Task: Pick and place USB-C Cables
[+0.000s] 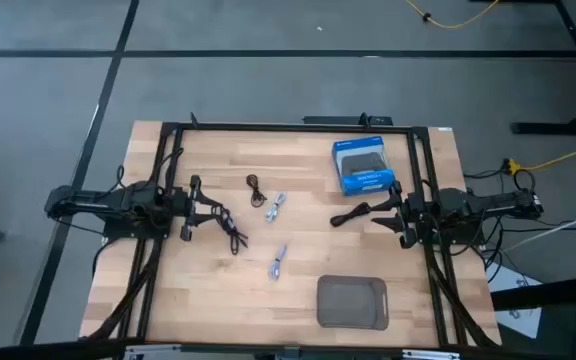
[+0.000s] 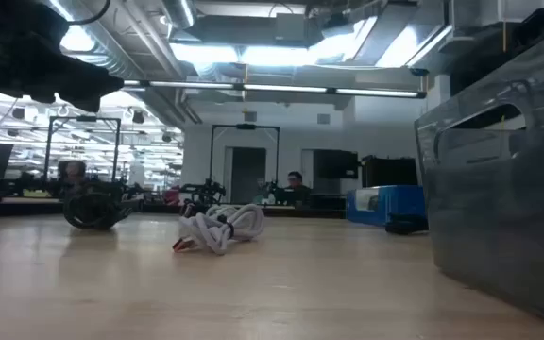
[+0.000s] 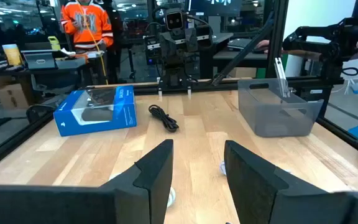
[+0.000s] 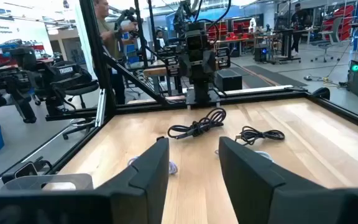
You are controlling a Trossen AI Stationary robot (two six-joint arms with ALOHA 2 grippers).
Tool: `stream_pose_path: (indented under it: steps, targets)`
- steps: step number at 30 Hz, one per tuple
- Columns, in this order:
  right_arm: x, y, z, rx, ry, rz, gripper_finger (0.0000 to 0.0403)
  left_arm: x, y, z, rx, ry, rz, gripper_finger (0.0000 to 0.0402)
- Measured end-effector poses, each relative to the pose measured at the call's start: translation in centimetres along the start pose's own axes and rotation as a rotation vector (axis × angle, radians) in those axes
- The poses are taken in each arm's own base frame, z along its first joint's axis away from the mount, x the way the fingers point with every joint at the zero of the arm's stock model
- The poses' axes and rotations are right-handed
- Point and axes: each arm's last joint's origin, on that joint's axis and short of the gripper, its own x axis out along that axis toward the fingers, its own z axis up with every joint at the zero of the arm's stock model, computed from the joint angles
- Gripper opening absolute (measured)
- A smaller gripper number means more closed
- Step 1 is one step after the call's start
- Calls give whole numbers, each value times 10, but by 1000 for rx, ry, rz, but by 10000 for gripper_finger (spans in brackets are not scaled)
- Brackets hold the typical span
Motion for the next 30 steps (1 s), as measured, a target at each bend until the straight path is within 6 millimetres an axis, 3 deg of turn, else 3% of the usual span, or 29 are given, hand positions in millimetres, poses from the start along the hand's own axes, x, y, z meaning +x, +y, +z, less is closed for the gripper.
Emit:
stream_pose_path:
  steps: [30]
  targets:
    - [0, 0, 0, 0, 0, 0, 145, 0, 0, 0, 0, 0, 0, 137]
